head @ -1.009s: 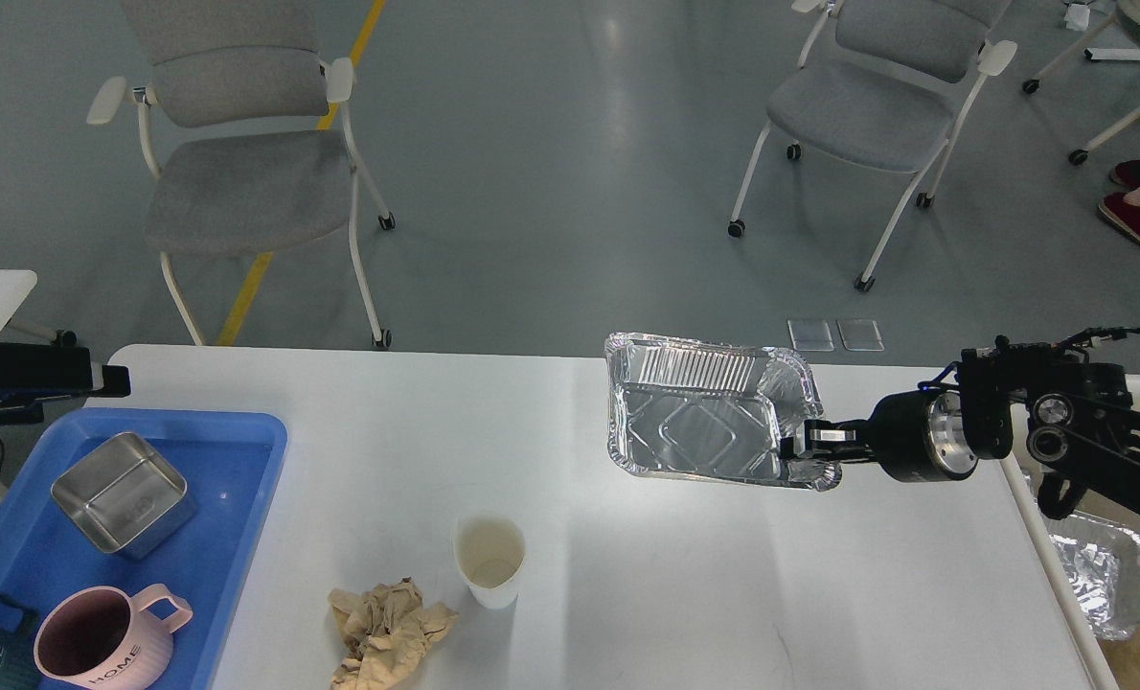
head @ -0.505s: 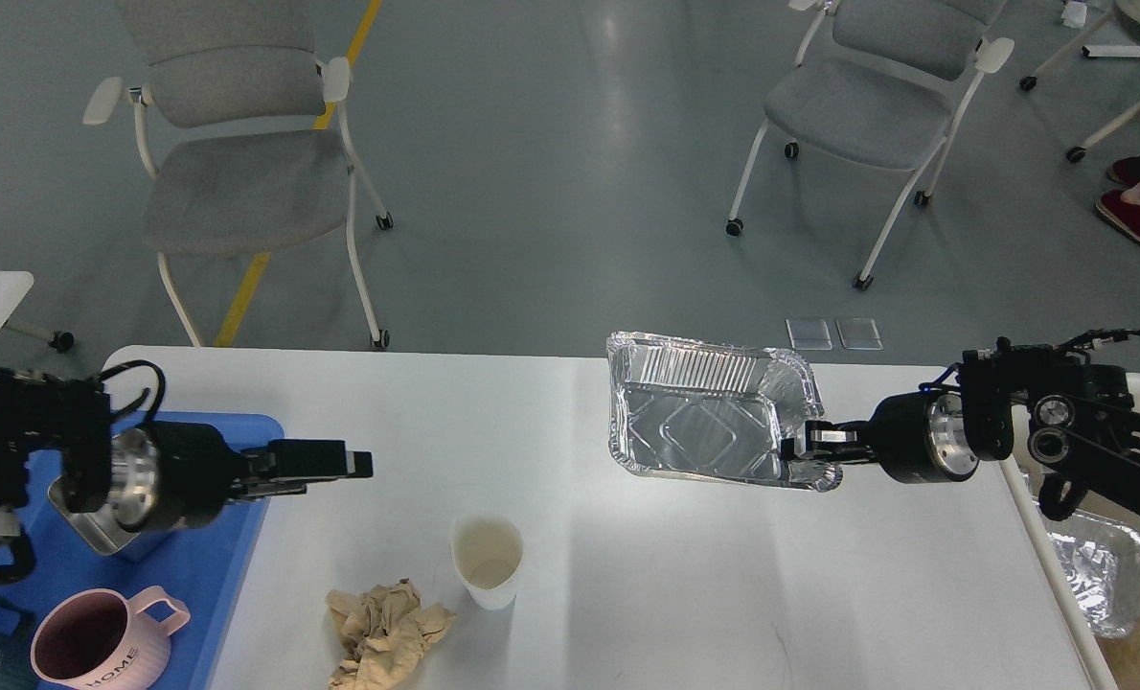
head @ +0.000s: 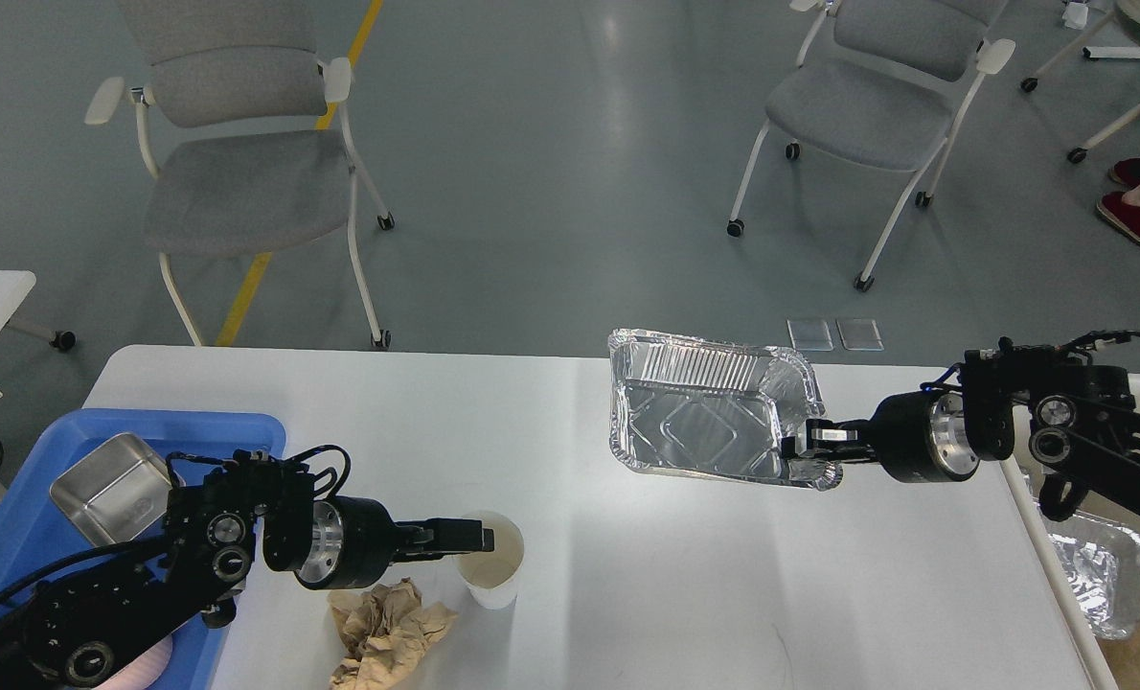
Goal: Tidy desktop
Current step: 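Reach the left gripper to the white paper cup and grasp it, then lift the paper cup with the left gripper toward the held foil tray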
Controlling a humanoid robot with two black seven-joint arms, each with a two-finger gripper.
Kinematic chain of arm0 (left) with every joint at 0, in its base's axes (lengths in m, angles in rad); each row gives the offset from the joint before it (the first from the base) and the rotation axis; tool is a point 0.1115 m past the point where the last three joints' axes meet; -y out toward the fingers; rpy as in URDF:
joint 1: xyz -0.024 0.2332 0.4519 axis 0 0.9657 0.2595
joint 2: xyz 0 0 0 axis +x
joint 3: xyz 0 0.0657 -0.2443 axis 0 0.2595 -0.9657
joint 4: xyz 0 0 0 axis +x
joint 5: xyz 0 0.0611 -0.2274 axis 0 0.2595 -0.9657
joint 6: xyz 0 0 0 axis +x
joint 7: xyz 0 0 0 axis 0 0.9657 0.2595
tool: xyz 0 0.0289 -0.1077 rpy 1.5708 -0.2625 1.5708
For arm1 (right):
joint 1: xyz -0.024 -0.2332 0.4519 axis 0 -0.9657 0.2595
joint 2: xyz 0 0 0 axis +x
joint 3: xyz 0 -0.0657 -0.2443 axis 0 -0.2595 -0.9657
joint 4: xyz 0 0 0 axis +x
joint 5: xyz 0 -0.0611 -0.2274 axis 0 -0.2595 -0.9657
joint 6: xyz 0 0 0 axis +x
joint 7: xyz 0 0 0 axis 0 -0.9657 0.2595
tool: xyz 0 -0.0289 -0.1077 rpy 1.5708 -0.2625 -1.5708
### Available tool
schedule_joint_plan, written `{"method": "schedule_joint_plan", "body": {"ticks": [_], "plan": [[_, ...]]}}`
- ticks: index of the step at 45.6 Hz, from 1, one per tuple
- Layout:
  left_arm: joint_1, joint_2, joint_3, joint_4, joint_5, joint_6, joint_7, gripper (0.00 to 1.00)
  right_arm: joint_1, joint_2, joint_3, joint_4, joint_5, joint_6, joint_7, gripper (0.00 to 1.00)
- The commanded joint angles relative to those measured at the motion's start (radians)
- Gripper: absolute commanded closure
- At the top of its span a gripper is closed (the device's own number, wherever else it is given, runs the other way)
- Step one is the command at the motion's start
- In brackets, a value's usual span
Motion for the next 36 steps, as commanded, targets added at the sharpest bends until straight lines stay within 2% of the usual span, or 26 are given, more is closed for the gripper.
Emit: {"method": "schedule_joint_plan", "body": {"ticks": [1,3,5,9,13,14,26,31,36], "plan": [[0.013,-0.021,0.0,0.008,0.035,0.007,0.0,0.27,-0.003,0.0,0.0,0.002,0.0,0.0,0.0,1.0],[0.016,-0.021,0.0,0.008,0.037,0.009,0.005,0.29,-0.003,0.0,0.0,0.0,0.0,0.0,0.0,1.0],[0.023,-0.023,-0.002,0.008,0.037,0.01,0.013,0.38,-0.003,0.0,0.0,0.0,0.0,0.0,0.0,1.0],[0.026,-0.026,-0.003,0.008,0.037,0.01,0.022,0.64,-0.004,0.002,0.0,0.0,0.0,0.0,0.0,1.0],[0.034,-0.024,-0.003,0.008,0.034,0.004,0.023,0.97,-0.004,0.002,0.0,0.0,0.0,0.0,0.0,1.0],[0.036,-0.023,-0.003,0.008,0.035,0.004,0.023,0.99,-0.004,0.002,0.0,-0.001,0.0,0.0,0.0,1.0],[0.022,0.023,-0.018,0.005,0.038,0.004,0.023,1.0,-0.003,0.002,0.0,-0.003,-0.002,0.0,0.0,1.0],[-0.015,0.134,-0.032,-0.018,0.023,-0.013,0.01,1.0,-0.003,0.002,0.0,-0.006,-0.002,0.0,0.0,1.0],[-0.03,0.287,-0.087,-0.127,-0.029,-0.071,-0.003,1.0,-0.003,0.005,0.0,-0.008,-0.002,0.0,0.0,1.0]]}}
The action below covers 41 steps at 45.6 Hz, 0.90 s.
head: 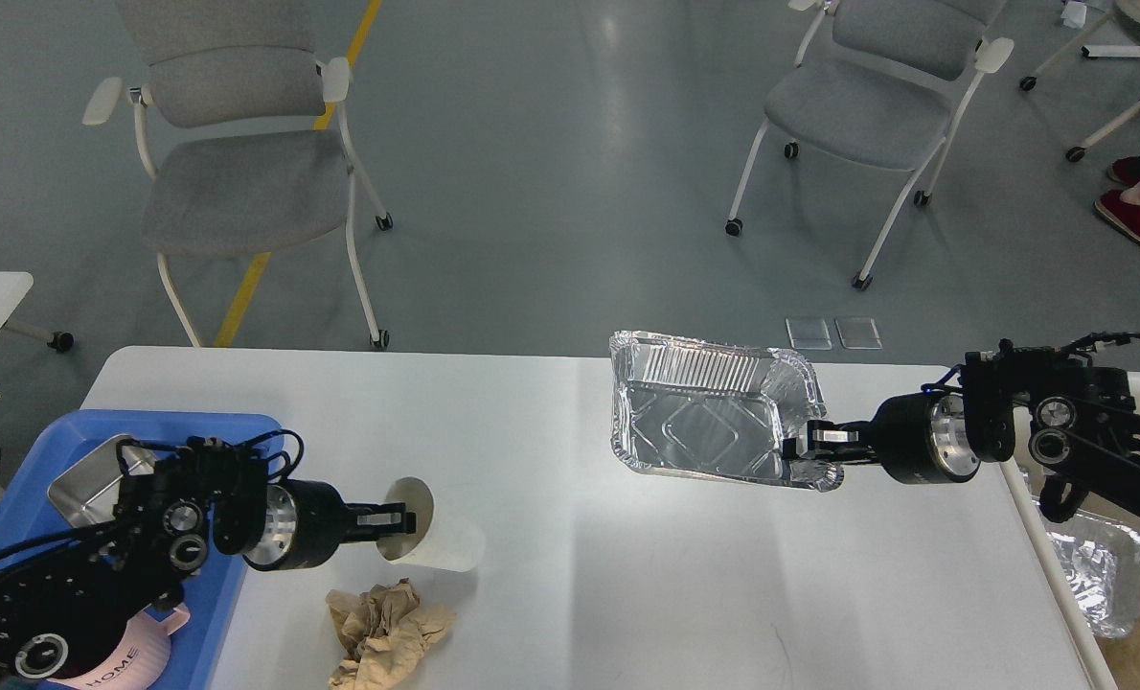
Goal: Tidy desktop
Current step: 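Lift the paper cup with the left gripper toward the held foil tray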
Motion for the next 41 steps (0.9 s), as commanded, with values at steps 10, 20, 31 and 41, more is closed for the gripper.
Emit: {"method": "schedule_joint_plan", "body": {"ticks": [10,20,31,41], "plan": [[-0.102,0.488,-0.271,-0.259,-0.368,-0.167,-0.011,1.0,-0.001,0.011,0.0,-0.002,-0.001,0.0,0.0,1.0],[-0.21,0.772,-0.363,-0.256,-0.669,-0.295,-0.014,1.0,-0.003,0.018,0.0,-0.002,-0.001,-0.001,0.0,1.0],[-0.227,0.769,-0.435,-0.227,-0.705,-0.316,-0.006,1.0,-0.001,0.025,0.0,-0.002,-0.001,0.0,0.001,1.0],[-0.395,0.322,-0.328,-0.151,-0.473,-0.201,0.015,1.0,-0.003,0.028,0.005,0.0,0.0,-0.001,0.001,1.0]]}}
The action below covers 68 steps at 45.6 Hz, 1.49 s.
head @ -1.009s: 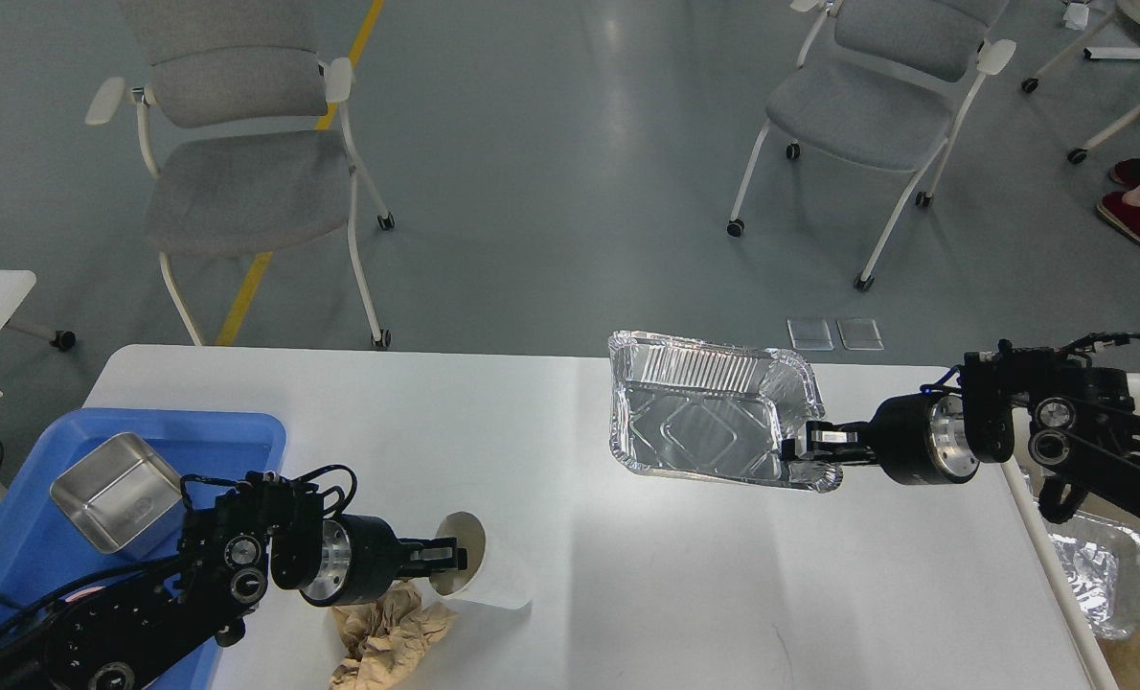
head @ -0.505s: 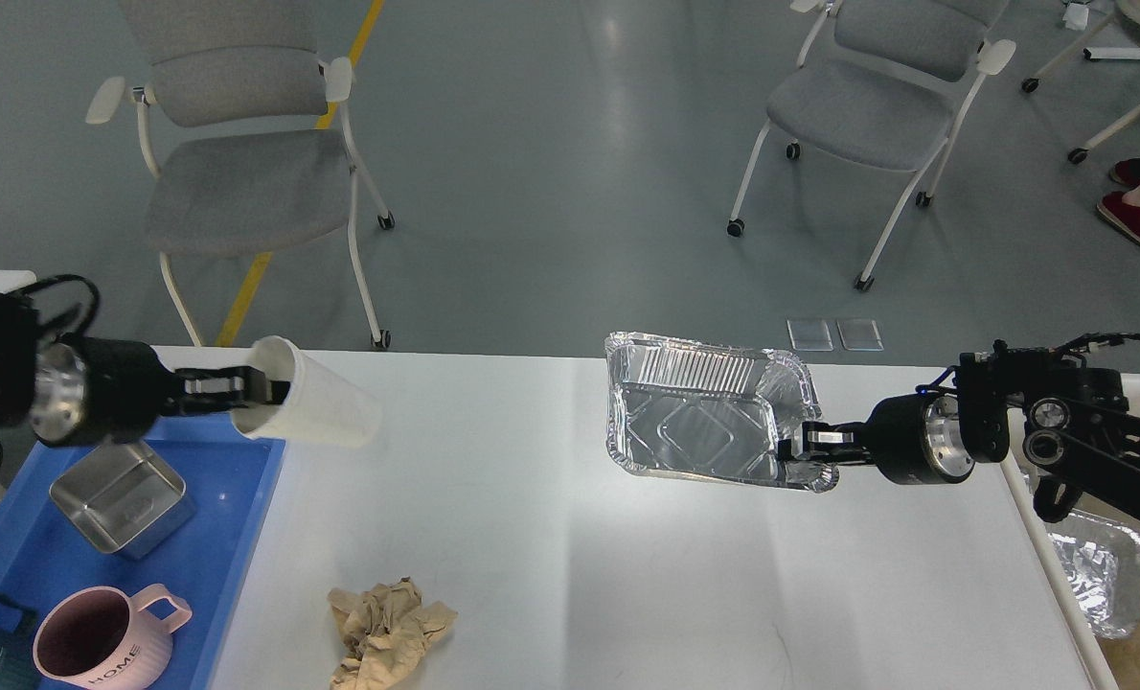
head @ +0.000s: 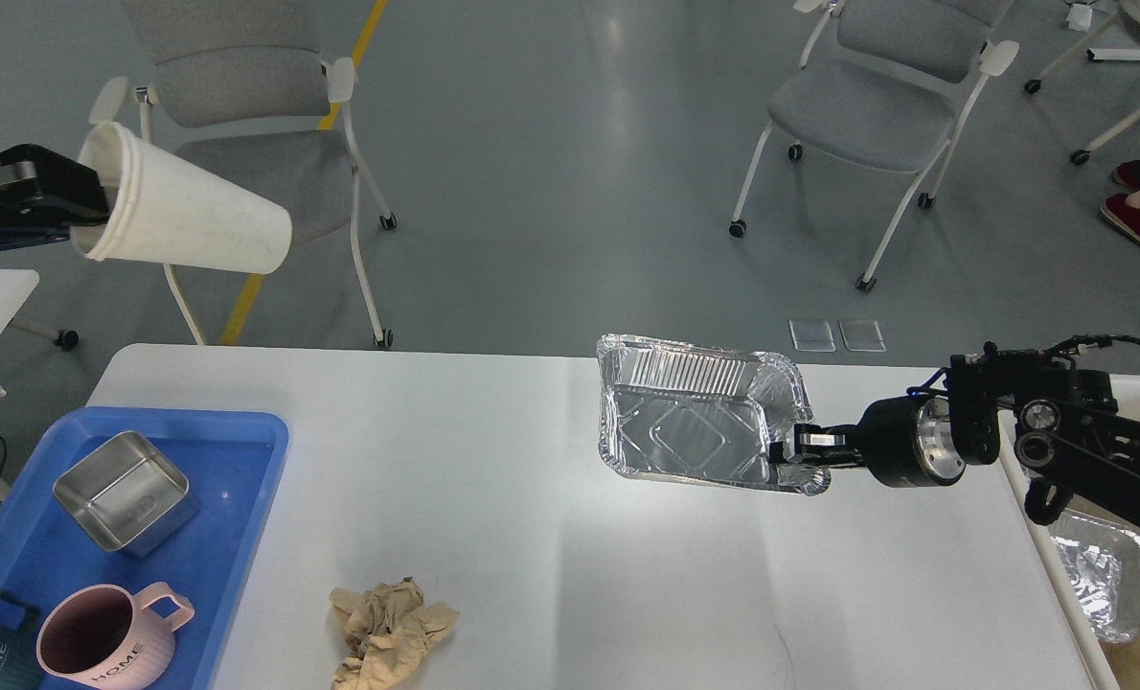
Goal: Tidy desktop
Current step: 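Lift the paper cup with the left gripper toward the held foil tray, then drop the paper cup into the foil tray and withdraw the left gripper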
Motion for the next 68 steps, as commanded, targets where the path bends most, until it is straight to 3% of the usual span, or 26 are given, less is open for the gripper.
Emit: {"method": "schedule_joint_plan", "body": {"ticks": [1,8,17,31,34,39,41,43,56,62,68], "plan": [[-0.12,-0.286,0.093,0.079,0.193,0.04,0.008,1.0,-0.001,0.001,0.008,0.001,0.001,0.0,0.0,1.0],[-0.203,-0.627,0.171,0.271,0.331,0.069,0.005,1.0,-0.002,0.0,0.012,0.003,0.003,0.0,0.0,1.0],[-0.202,-0.894,0.223,0.432,0.476,0.081,0.0,1.0,-0.004,0.0,0.021,0.005,0.003,0.0,0.002,1.0],[-0.151,-1.089,0.303,0.549,0.546,0.17,-0.008,1.0,-0.005,0.003,0.023,0.008,0.003,-0.002,0.003,1.0],[-0.151,-1.109,0.303,0.558,0.544,0.176,0.002,0.92,-0.007,0.001,0.023,0.009,0.003,-0.002,0.003,1.0],[-0.15,-1.129,0.303,0.558,0.536,0.205,0.011,0.42,-0.01,0.001,0.024,0.009,0.003,-0.002,0.003,1.0],[-0.15,-1.132,0.303,0.558,0.535,0.23,0.011,0.27,-0.01,0.0,0.024,0.009,0.003,-0.002,0.003,1.0],[-0.15,-1.128,0.303,0.556,0.533,0.247,0.011,0.18,-0.011,0.0,0.024,0.009,0.003,-0.002,0.003,1.0],[-0.153,-1.063,0.3,0.497,0.533,0.242,0.008,0.04,-0.018,0.001,0.031,0.009,0.003,-0.002,0.003,1.0],[-0.148,-0.991,0.303,0.366,0.527,0.238,0.008,0.03,-0.018,0.001,0.031,0.009,0.003,-0.002,0.003,1.0],[-0.12,-0.832,0.301,0.175,0.51,0.236,0.006,0.03,-0.018,0.0,0.031,0.009,0.003,-0.002,0.003,1.0]]}}
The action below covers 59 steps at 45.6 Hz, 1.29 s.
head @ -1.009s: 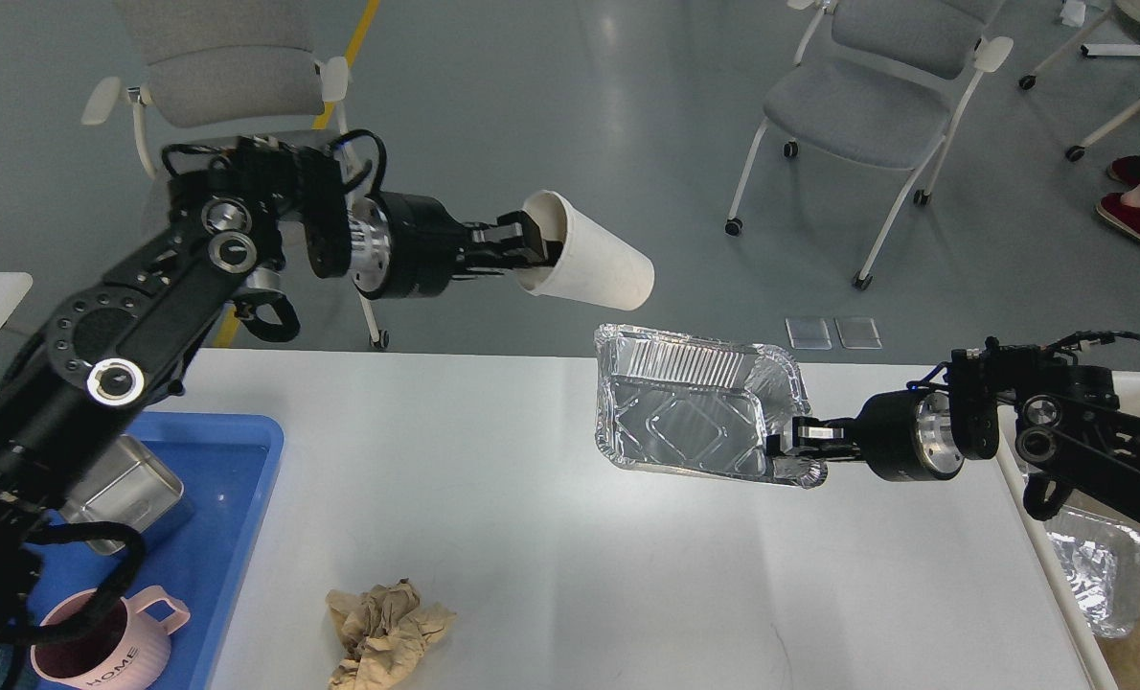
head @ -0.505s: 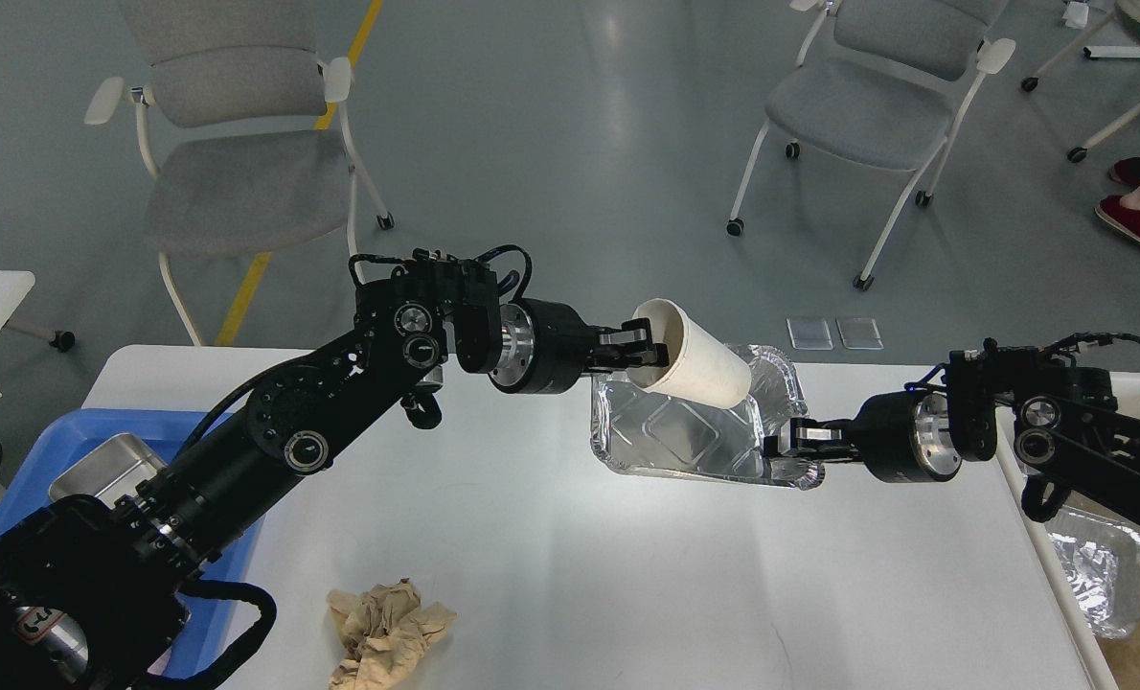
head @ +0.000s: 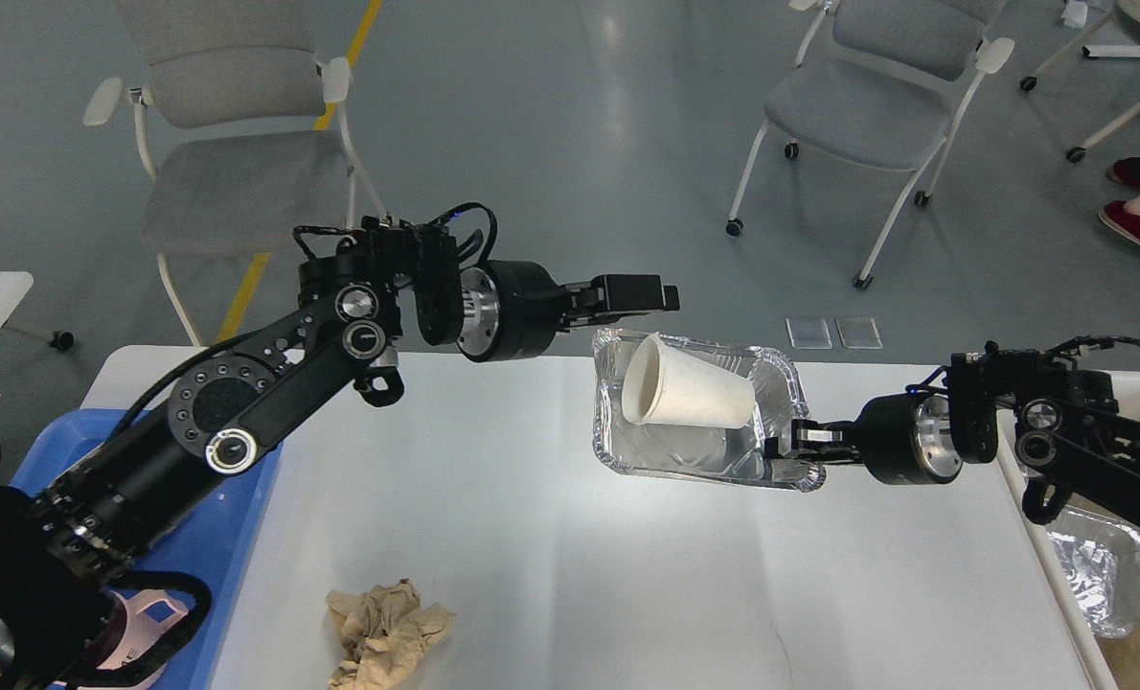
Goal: Tidy desktop
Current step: 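Drop the paper cup into the foil tray and withdraw the left gripper, then grasp the crumpled beige cloth with the left gripper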
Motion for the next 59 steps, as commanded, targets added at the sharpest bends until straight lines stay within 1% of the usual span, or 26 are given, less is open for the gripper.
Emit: {"method": "schedule_joint_plan", "body": {"ticks": [1,5,7,8,9,13,19,22,23,25,30,33,37,43,52,59], "plan": [[0.031,0.158,-0.002,-0.178,-0.014,-0.002,-0.002,0.03,0.0,-0.002,0.0,0.0,0.0,0.0,0.0,1.0],[0.038,0.308,-0.003,-0.283,-0.02,-0.002,-0.006,0.03,-0.003,0.0,0.0,0.0,0.0,0.0,0.0,1.0],[0.051,0.391,-0.005,-0.317,-0.038,-0.002,-0.009,0.03,-0.005,0.0,0.0,0.0,0.0,0.0,0.0,1.0],[0.058,0.431,-0.005,-0.329,-0.052,-0.003,-0.011,0.03,-0.005,0.001,0.0,-0.002,0.0,0.0,0.0,1.0],[0.075,0.51,-0.005,-0.341,-0.084,-0.005,-0.014,0.03,-0.006,0.001,0.0,-0.002,0.0,0.0,0.0,1.0],[0.109,0.65,-0.002,-0.346,-0.141,-0.009,-0.017,0.03,-0.009,0.012,0.0,-0.003,0.0,0.0,0.0,1.0],[0.19,0.801,-0.008,-0.346,-0.169,-0.009,-0.022,0.04,-0.012,0.021,0.0,-0.003,0.0,0.0,0.0,1.0],[0.232,0.856,-0.014,-0.346,-0.172,-0.006,-0.04,0.04,-0.012,0.021,0.0,-0.005,0.0,0.0,0.0,1.0],[0.258,0.884,-0.014,-0.346,-0.173,-0.003,-0.055,0.04,-0.012,0.024,0.0,-0.005,0.0,0.0,0.0,1.0],[0.285,0.902,-0.016,-0.346,-0.183,0.001,-0.069,0.04,-0.012,0.024,0.0,-0.006,0.0,0.0,0.0,1.0],[0.354,0.904,-0.016,-0.346,-0.218,0.02,-0.078,0.04,-0.015,0.037,0.0,-0.008,-0.002,0.0,0.0,1.0],[0.4,0.882,-0.007,-0.346,-0.221,0.069,-0.078,0.05,-0.023,0.047,-0.002,-0.008,-0.002,0.0,0.0,1.0],[0.488,0.811,-0.002,-0.346,-0.219,0.113,-0.074,0.05,-0.024,0.051,-0.002,-0.008,-0.003,0.0,0.0,1.0],[0.574,0.705,0.023,-0.344,-0.212,0.118,-0.045,0.05,-0.024,0.049,-0.002,-0.008,-0.002,0.0,0.0,1.0],[0.589,0.631,0.142,-0.332,-0.177,0.136,0.003,0.05,-0.031,0.044,0.0,-0.008,-0.002,0.0,0.0,1.0],[0.597,0.596,0.179,-0.289,-0.129,0.165,0.003,0.05,-0.031,0.044,0.0,-0.009,-0.003,0.0,0.0,1.0]]}}
